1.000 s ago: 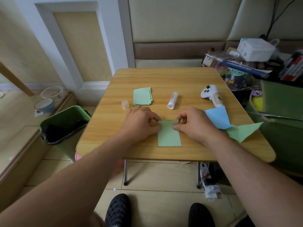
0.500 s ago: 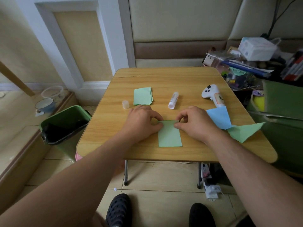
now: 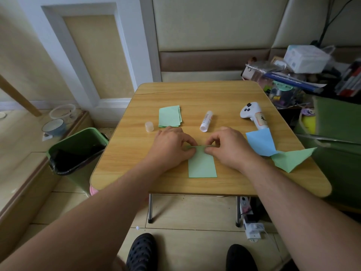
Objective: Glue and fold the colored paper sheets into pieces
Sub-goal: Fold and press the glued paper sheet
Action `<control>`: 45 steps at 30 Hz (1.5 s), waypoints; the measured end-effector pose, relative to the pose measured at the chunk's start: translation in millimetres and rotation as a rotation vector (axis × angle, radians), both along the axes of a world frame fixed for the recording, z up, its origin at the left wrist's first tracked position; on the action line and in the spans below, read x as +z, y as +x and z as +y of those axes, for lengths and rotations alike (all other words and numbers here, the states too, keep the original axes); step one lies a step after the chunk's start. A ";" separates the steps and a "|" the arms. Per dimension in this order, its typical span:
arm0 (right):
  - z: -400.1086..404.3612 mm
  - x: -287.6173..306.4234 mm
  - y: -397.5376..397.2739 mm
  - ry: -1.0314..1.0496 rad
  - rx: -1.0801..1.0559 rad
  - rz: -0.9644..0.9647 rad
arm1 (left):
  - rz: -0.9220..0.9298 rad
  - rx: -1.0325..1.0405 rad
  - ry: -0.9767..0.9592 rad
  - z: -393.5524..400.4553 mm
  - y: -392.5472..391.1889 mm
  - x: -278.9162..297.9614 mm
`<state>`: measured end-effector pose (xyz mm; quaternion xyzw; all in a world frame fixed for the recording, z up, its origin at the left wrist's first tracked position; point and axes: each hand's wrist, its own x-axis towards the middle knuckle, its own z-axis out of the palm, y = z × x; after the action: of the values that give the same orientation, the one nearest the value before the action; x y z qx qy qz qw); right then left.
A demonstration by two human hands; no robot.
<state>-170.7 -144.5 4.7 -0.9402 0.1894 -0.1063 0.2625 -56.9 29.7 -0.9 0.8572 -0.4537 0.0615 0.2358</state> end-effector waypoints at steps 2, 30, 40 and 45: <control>-5.7 0.7 -2.4 0.005 -0.018 0.005 | 0.009 0.014 -0.001 3.5 4.1 0.4; 5.7 -8.9 13.6 -0.020 0.020 -0.019 | -0.032 0.014 0.000 -8.2 3.4 -2.8; -9.1 -8.3 11.1 -0.016 -0.016 -0.015 | -0.014 0.029 0.016 -0.9 13.3 -2.7; -0.3 -10.6 16.8 -0.038 0.000 -0.014 | -0.023 0.017 0.010 -9.2 9.8 -2.8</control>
<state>-153.9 -144.8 -5.9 -0.9443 0.1854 -0.1165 0.2458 -47.1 20.5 -3.7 0.8613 -0.4496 0.0711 0.2259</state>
